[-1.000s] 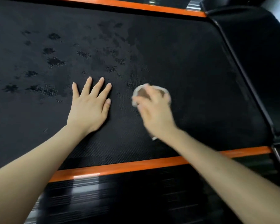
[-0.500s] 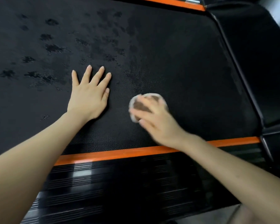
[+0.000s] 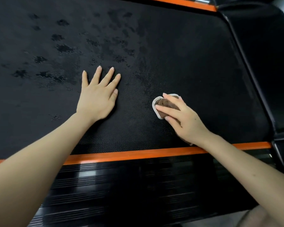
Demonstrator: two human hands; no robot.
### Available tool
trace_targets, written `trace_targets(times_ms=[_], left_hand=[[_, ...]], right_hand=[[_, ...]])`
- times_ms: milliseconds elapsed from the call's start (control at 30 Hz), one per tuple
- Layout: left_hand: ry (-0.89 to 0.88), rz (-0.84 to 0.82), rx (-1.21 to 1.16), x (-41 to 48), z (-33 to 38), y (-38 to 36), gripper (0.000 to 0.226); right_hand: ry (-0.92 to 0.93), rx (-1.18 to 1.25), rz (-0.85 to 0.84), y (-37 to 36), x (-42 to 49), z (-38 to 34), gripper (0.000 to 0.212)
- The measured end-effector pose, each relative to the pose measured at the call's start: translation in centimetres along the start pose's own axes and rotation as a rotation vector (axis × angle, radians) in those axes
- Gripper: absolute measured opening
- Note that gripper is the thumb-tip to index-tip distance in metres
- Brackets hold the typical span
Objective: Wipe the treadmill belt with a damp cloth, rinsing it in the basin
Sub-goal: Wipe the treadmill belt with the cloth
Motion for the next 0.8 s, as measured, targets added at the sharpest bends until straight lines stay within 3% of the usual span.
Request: trace_targets(times_ms=[133, 300, 533, 633, 800], left_hand=[[0.009, 0.007, -0.054, 0.1, -0.3, 0.1, 0.066], [0.022, 0.051, -0.352, 0.2, -1.6, 2.5, 0.060], [0.142, 0.103, -0.118, 3.5, -8.1, 4.3, 0.061], [0.175, 0.091, -0.024, 5.3, -9.1, 3.7, 0.051], [0.196, 0.086, 0.097, 6.0, -9.0, 2.8, 0.053]], right_hand=[[-0.107, -0.040, 0.117, 0.4, 4.4, -0.2, 0.037], [-0.294, -0.079, 0.205, 2.5, 14.0, 1.4, 0.035], [-0.294, -0.131, 0.264, 2.5, 15.7, 2.7, 0.033], [-0.277, -0.139, 0.269, 2.3, 15.7, 2.7, 0.032], [-0.233, -0.160, 0.274, 2.3, 15.2, 1.6, 0.027]])
Point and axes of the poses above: each hand's wrist, its own x-axis towards the middle knuckle, its own y-axis out of the back of the hand, z = x × y, the point moved 4 cm from there along x, towards the middle knuckle, and after that the axes turned 9 degrees about -z, right-handed, at the moved point
